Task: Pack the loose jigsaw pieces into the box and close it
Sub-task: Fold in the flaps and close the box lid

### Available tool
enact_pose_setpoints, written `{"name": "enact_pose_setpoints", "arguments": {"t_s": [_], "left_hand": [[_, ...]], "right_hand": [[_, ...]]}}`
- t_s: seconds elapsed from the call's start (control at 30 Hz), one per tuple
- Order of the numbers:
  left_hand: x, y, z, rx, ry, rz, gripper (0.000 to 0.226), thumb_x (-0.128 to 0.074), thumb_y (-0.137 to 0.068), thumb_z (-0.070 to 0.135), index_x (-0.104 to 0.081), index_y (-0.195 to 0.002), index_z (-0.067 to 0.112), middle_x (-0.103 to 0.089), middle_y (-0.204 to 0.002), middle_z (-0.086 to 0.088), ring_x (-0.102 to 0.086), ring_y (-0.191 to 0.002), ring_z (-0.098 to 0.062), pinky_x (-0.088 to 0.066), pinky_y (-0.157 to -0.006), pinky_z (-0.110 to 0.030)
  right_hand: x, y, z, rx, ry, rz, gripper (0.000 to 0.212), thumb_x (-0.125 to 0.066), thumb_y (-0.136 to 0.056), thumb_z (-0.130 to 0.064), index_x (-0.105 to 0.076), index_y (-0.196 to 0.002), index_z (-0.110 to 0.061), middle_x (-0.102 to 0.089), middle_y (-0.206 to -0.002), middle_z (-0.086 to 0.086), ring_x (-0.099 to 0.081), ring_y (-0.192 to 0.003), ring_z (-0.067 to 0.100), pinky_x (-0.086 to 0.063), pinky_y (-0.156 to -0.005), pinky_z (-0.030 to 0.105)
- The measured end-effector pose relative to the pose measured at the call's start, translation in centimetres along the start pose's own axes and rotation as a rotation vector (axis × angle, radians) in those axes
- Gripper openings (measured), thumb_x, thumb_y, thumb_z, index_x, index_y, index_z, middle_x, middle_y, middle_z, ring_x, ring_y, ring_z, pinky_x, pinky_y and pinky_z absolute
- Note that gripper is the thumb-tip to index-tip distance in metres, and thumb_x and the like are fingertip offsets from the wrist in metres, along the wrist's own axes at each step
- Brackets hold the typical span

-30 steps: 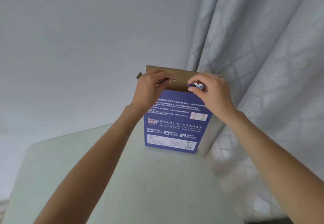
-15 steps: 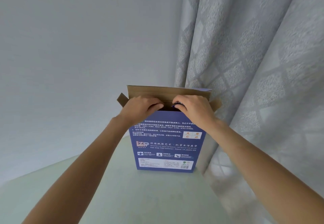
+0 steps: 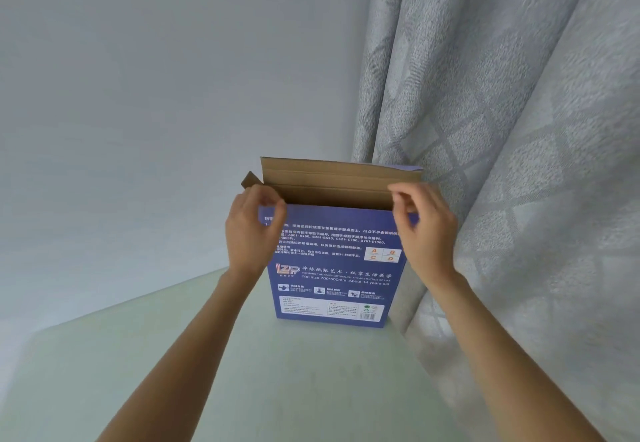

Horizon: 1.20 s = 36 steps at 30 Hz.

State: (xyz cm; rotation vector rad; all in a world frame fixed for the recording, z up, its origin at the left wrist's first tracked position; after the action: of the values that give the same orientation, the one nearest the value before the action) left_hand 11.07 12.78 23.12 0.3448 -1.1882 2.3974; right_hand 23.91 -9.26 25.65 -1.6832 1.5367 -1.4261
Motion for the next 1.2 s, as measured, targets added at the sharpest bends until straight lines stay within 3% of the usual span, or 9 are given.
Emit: {"name": "enact_pose_setpoints", "arguments": {"t_s": [0.2, 0.3, 0.4, 0.6, 0.7, 0.8, 0.93, 1.1, 1.2], "left_hand": [[-0.6, 1.2, -5.1, 0.561, 0.13, -0.062, 0.044, -0.064, -0.083, 0.029, -0.04, -0.116, 0.012, -0.048, -0.112, -0.001, -0.051, -0.1, -0.017, -0.046, -0.085, -0.035], [-0.9, 0.3, -4.5, 0.569, 0.339, -0.107, 0.051, -0.061, -0.087, 0.023, -0.036, -0.131, 0.017, -0.048, -0.123, 0.005, -0.049, -0.109, -0.01, -0.042, -0.09, -0.028], [-1.0, -0.1, -3.3, 0.443, 0.313, -0.13, 0.03, -0.058, -0.089, 0.021, -0.053, -0.119, 0.023, -0.055, -0.117, 0.009, -0.053, -0.106, -0.007, -0.043, -0.091, -0.025], [-0.7, -1.7, -3.2, 0.276, 0.049, -0.136, 0.017, -0.059, -0.089, 0.027, -0.068, -0.093, 0.013, -0.062, -0.102, 0.0, -0.061, -0.087, -0.016, -0.047, -0.077, -0.028], [-1.0, -2.7, -4.2, 0.423, 0.179, -0.159, 0.026, -0.067, -0.082, 0.02, -0.057, -0.104, 0.014, -0.061, -0.106, 0.002, -0.059, -0.091, -0.016, -0.046, -0.074, -0.023], [-1.4, -3.0, -4.7, 0.492, 0.276, -0.188, 0.05, -0.067, -0.081, 0.015, -0.043, -0.125, 0.017, -0.056, -0.116, 0.001, -0.057, -0.094, -0.015, -0.045, -0.07, -0.021], [-1.2, -3.3, -4.6, 0.391, 0.302, -0.223, 0.059, -0.067, -0.083, 0.02, -0.037, -0.133, 0.029, -0.054, -0.113, 0.008, -0.057, -0.088, -0.007, -0.046, -0.066, -0.016], [-0.6, -3.5, -4.3, 0.226, 0.148, -0.201, 0.038, -0.068, -0.082, 0.018, -0.057, -0.118, 0.024, -0.058, -0.108, -0.002, -0.061, -0.082, -0.012, -0.052, -0.071, -0.019], [-0.2, -3.2, -4.0, 0.149, 0.122, -0.208, 0.033, -0.072, -0.078, 0.016, -0.064, -0.11, 0.02, -0.056, -0.107, 0.0, -0.06, -0.082, -0.012, -0.053, -0.079, -0.023]], "right_hand": [[-0.2, 3.3, 3.6, -0.333, -0.028, 0.06, 0.034, -0.063, -0.085, -0.01, -0.046, -0.113, -0.003, -0.045, -0.117, 0.014, -0.047, -0.108, 0.026, -0.044, -0.091, 0.038], [-0.4, 3.1, 4.7, -0.518, -0.213, 0.097, 0.047, -0.065, -0.084, -0.008, -0.037, -0.121, 0.0, -0.037, -0.126, 0.016, -0.049, -0.112, 0.025, -0.047, -0.089, 0.029], [-0.8, 2.6, 4.8, -0.634, -0.385, 0.045, 0.044, -0.061, -0.088, -0.008, -0.038, -0.124, -0.001, -0.05, -0.124, 0.01, -0.056, -0.109, 0.019, -0.049, -0.089, 0.022], [-0.4, 0.8, 5.2, -0.49, -0.112, -0.108, 0.02, -0.059, -0.091, -0.019, -0.058, -0.107, -0.007, -0.066, -0.096, 0.001, -0.064, -0.088, 0.018, -0.051, -0.08, 0.036], [0.1, -1.4, 6.2, -0.491, -0.078, -0.156, 0.044, -0.072, -0.079, -0.01, -0.047, -0.116, -0.01, -0.052, -0.103, 0.001, -0.06, -0.068, 0.008, -0.053, -0.074, 0.038], [-0.5, -2.5, 5.7, -0.329, 0.069, -0.374, 0.066, -0.07, -0.08, -0.008, -0.037, -0.135, -0.027, -0.04, -0.118, 0.002, -0.06, -0.066, 0.011, -0.049, -0.074, 0.03], [-1.2, -2.6, 5.0, -0.127, 0.203, -0.483, 0.05, -0.062, -0.084, -0.005, -0.046, -0.129, -0.022, -0.045, -0.112, 0.008, -0.061, -0.074, 0.02, -0.052, -0.067, 0.034], [-1.0, -1.7, 4.0, 0.025, 0.267, -0.441, 0.026, -0.059, -0.09, -0.022, -0.056, -0.111, -0.008, -0.059, -0.1, 0.011, -0.06, -0.077, 0.026, -0.05, -0.062, 0.034], [-0.5, -1.8, 3.6, 0.028, 0.166, -0.374, 0.017, -0.056, -0.092, -0.014, -0.066, -0.103, -0.006, -0.066, -0.095, 0.009, -0.063, -0.078, 0.024, -0.046, -0.066, 0.028]]}}
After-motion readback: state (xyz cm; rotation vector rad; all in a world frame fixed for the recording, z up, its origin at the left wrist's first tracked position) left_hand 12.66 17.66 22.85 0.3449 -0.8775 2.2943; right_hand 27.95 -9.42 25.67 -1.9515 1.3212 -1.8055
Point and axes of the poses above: each hand's wrist, its own y-axis away from the middle knuckle, its own x-axis out of the back of the hand, z = x × y, the point moved 5 cm from there along -y, towards the middle knuckle
